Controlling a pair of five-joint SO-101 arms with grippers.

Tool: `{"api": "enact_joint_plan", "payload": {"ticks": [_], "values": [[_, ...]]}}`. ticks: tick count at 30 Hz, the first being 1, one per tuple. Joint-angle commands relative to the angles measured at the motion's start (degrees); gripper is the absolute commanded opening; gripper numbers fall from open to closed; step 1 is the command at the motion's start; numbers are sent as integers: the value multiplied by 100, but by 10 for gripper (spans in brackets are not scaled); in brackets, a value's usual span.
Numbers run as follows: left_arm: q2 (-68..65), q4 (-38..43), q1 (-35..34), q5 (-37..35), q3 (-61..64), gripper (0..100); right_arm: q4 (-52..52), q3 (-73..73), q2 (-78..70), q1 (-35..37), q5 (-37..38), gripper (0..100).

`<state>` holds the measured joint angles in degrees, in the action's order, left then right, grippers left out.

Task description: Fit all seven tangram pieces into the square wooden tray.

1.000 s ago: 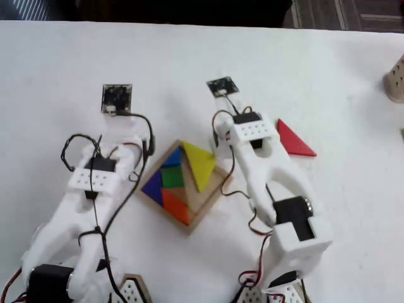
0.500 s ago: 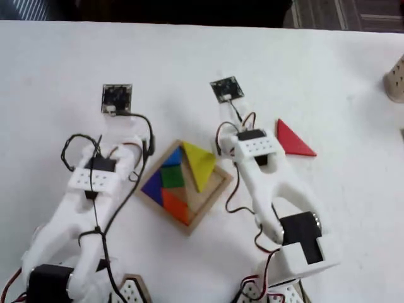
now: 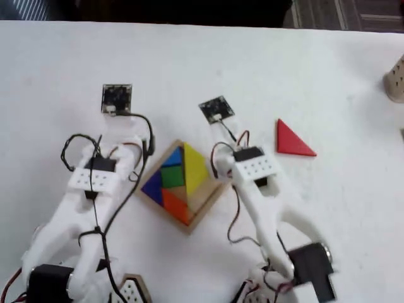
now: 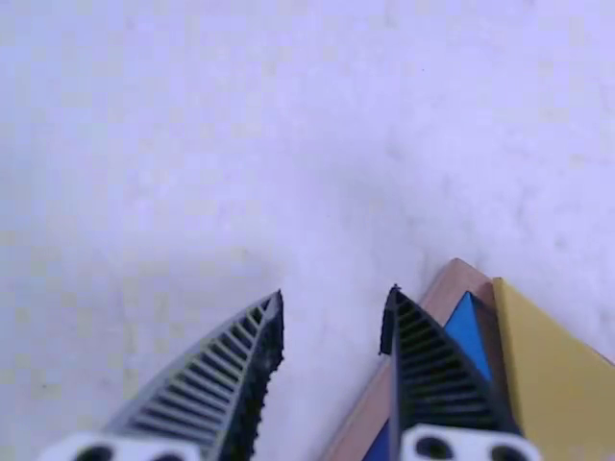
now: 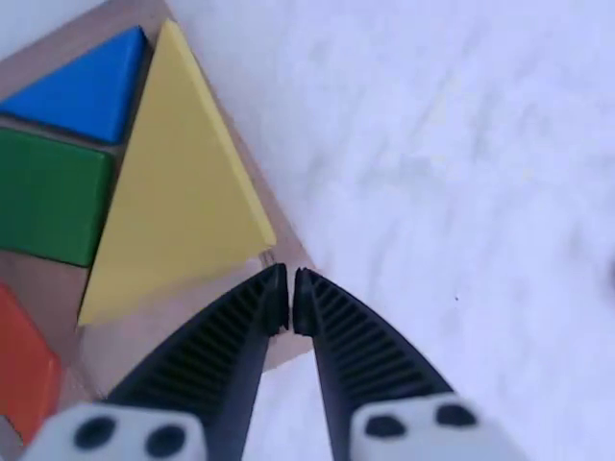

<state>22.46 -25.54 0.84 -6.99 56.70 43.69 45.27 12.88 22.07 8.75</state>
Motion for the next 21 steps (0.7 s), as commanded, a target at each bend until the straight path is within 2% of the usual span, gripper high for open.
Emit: {"api": "enact_joint_plan", "payload": {"ticks": [1, 4, 9, 15, 18, 21], "values": [[13, 167, 84, 62, -176, 177, 40, 185, 813, 66, 62, 18], [13, 167, 75, 62, -185, 177, -286, 299, 1156, 40, 62, 18], [13, 185, -57, 62, -220, 177, -1842, 343, 1024, 462, 9, 18], [13, 255, -347, 26, -316, 177, -3081, 290, -154, 1314, 53, 19], [13, 255, -330, 26, -316, 177, -3741, 114, -822, 1420, 53, 19], [13, 255, -330, 26, -316, 177, -3881, -185, -1367, 1349, 62, 18]]}}
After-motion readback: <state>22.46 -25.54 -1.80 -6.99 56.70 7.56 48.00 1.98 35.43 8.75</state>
